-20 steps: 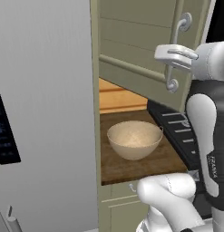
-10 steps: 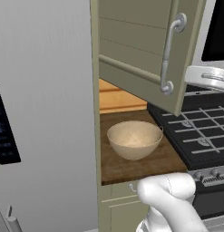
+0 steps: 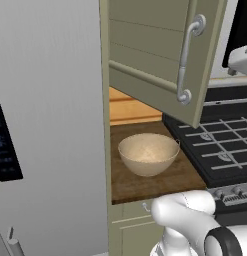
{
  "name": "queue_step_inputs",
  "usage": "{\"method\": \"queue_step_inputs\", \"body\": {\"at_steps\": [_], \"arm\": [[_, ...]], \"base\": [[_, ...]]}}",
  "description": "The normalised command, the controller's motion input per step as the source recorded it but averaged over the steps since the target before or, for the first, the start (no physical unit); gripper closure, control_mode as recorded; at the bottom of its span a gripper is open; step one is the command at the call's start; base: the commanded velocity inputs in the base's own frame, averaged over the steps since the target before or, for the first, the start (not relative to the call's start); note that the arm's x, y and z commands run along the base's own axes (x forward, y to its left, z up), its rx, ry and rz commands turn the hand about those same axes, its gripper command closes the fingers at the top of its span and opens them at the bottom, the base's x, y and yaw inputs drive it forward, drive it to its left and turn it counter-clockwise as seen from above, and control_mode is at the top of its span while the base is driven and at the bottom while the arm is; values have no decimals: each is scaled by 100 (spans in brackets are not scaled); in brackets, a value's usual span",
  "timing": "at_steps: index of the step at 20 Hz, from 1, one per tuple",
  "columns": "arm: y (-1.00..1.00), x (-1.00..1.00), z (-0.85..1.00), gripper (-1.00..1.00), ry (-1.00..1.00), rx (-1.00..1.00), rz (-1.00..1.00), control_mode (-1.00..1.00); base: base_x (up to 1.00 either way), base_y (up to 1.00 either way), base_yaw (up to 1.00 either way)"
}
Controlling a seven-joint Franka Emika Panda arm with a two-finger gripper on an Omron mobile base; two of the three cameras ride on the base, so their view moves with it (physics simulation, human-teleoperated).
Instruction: Open the cabinet, pick up the bread from the cabinet and place it in the basket. Then move the basket to the dining counter.
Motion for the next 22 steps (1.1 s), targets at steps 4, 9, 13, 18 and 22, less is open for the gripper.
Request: {"method": "queue_step_inputs", "body": {"at_steps": [4,9,13,18,22], "arm": [[-17,73,-29,-100,34,26,3,-100],[28,46,-86,-100,4,33,5,-100],[32,91,-19,-100,-4,34,3,-100],[-10,100,0,-100,0,28,1,-100],[5,79,0,-100,0,22,2,-100]], "base": [[0,0,0],[0,0,0],[0,0,0],[0,0,0],[0,0,0]]}}
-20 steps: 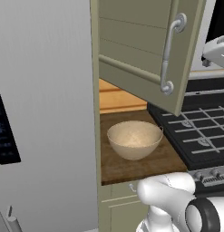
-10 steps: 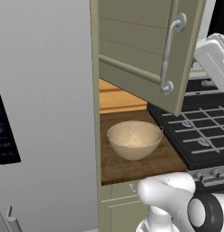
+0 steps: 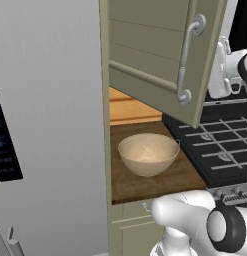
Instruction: Open the cabinet, pick up the bread from the cabinet and place it in the basket. Then move the basket to the dining counter.
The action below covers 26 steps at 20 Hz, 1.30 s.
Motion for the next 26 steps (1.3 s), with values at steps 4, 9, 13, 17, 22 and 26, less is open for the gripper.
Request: {"method": "queue_step_inputs", "body": {"at_steps": [4,9,13,17,22,26], "arm": [[62,23,0,-100,0,11,13,-100],[78,-21,2,-100,0,1,25,-100],[100,-72,0,-100,0,0,24,-100],[100,-52,0,-100,-2,0,19,-100],[100,-5,0,-100,-15,-5,4,-100],[39,44,0,-100,-15,-11,0,-100]], "base": [[0,0,0],[0,0,0],[0,0,0],[0,0,0],[0,0,0],[0,0,0]]}}
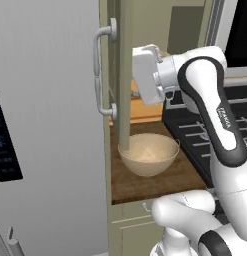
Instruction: Open the cabinet, pick up the bread from the cabinet and place it in the basket. Then move the basket to the dining counter.
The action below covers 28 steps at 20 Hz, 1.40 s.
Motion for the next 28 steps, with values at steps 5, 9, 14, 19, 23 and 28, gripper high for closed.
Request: {"method": "queue_step_inputs", "body": {"at_steps": [5,9,14,19,23,28], "arm": [[-94,8,0,-100,-28,-18,0,-100],[-100,0,1,-100,-32,-22,-3,-100],[-45,0,2,-100,-38,-51,-29,-100],[-1,46,7,-100,-29,-60,-46,-100],[-33,47,16,-100,-9,-36,-32,-100],[-73,65,20,-100,2,-15,-25,-100]], "base": [[0,0,0],[0,0,0],[0,0,0],[0,0,0],[0,0,0],[0,0,0]]}}
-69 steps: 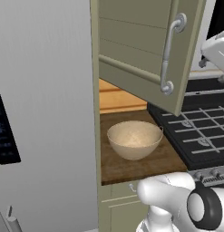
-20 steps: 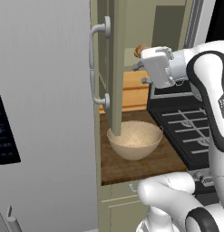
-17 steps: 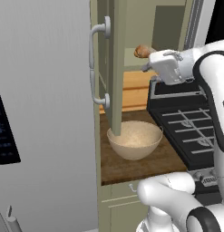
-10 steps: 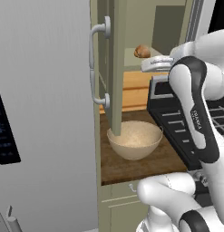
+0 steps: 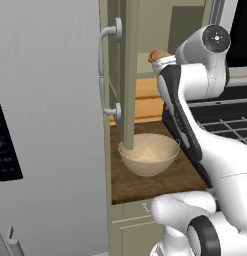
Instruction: Open the cabinet, pick up the bread from the cabinet and place it in the basket. Then move the basket to the dining counter.
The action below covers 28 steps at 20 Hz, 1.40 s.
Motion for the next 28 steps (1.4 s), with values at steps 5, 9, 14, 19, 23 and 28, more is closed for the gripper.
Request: {"method": "queue_step_inputs", "body": {"at_steps": [5,9,14,19,23,28], "arm": [[-59,42,1,-100,2,0,-14,-100],[0,47,-5,-100,0,12,-10,-100],[0,66,0,-100,0,14,-1,-100],[-17,36,-4,-100,0,15,0,-100],[-1,21,-20,-100,-6,7,0,-100],[0,33,-16,-100,-6,4,3,-100]], "base": [[0,0,0],[0,0,0],[0,0,0],[0,0,0],[0,0,0],[0,0,0]]}}
